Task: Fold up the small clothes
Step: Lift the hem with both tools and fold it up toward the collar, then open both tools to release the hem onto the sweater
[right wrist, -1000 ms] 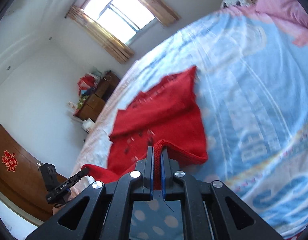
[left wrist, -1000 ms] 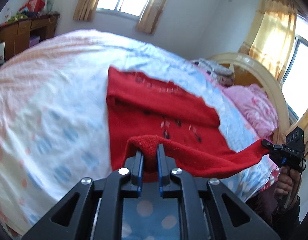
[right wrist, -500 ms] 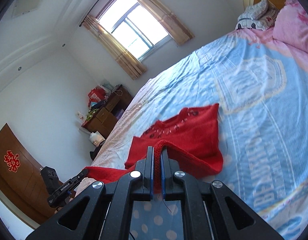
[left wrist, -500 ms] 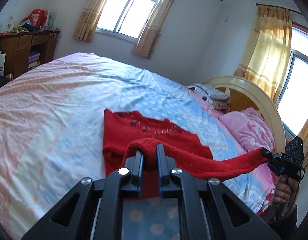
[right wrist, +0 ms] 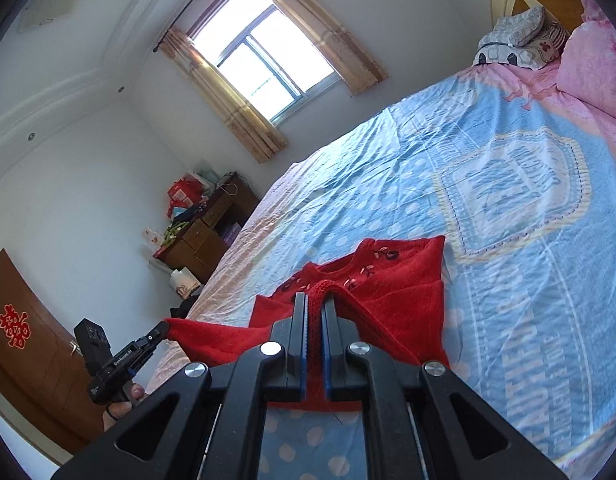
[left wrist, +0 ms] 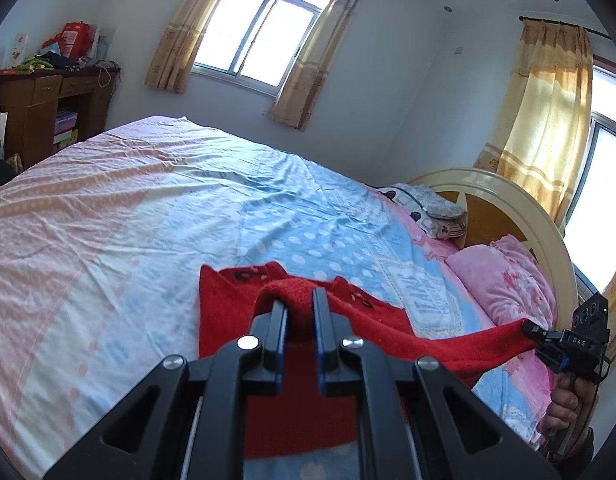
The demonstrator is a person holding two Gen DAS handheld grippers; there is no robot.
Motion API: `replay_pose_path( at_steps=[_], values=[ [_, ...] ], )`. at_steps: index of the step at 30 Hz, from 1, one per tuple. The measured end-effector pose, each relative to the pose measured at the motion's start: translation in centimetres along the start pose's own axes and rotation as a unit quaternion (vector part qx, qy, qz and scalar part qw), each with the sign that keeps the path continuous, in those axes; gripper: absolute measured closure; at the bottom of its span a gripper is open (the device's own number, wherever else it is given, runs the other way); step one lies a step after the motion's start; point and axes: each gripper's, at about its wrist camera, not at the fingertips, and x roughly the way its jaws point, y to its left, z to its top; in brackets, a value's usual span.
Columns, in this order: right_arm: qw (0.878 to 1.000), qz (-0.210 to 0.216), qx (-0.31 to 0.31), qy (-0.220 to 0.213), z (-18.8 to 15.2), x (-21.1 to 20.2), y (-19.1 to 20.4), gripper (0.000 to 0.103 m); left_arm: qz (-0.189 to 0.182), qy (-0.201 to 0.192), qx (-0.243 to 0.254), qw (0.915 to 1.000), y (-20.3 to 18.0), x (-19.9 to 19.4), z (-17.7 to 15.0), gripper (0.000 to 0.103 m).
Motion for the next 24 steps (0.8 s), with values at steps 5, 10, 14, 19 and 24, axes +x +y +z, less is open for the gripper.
replay_pose_path(
  at_steps=[5, 10, 14, 19, 24],
  values=[
    [1.000, -0.008, 0.013, 0.003, 1.9, 2.8, -1.2, 0.098, 0.008, 0.007, -0.006, 0.9999, 1.2, 3.1, 1.3, 0.091],
    [1.000, -0.022, 0.017, 0.014, 4.1, 6.8, -2.2, 0.098, 0.014, 0.016, -0.018, 0.9996, 2.7, 6.0, 2.1, 0.091],
    [0.998, -0.038, 0.027, 0.032, 5.1, 10.6, -3.5, 0.098, 0.023, 0.035, -0.024, 0.9988, 4.1, 9.2, 2.3, 0.091],
    [0.995, -0.067, 0.043, 0.059, 5.5, 15.8, -6.3, 0.098, 0.042, 0.064, -0.025, 0.9967, 5.5, 13.5, 2.1, 0.092],
    [0.989, -0.102, 0.058, 0.089, 5.4, 20.7, -9.4, 0.098, 0.071, 0.093, -0.031, 0.9927, 7.4, 17.1, 1.1, 0.092]
  ],
)
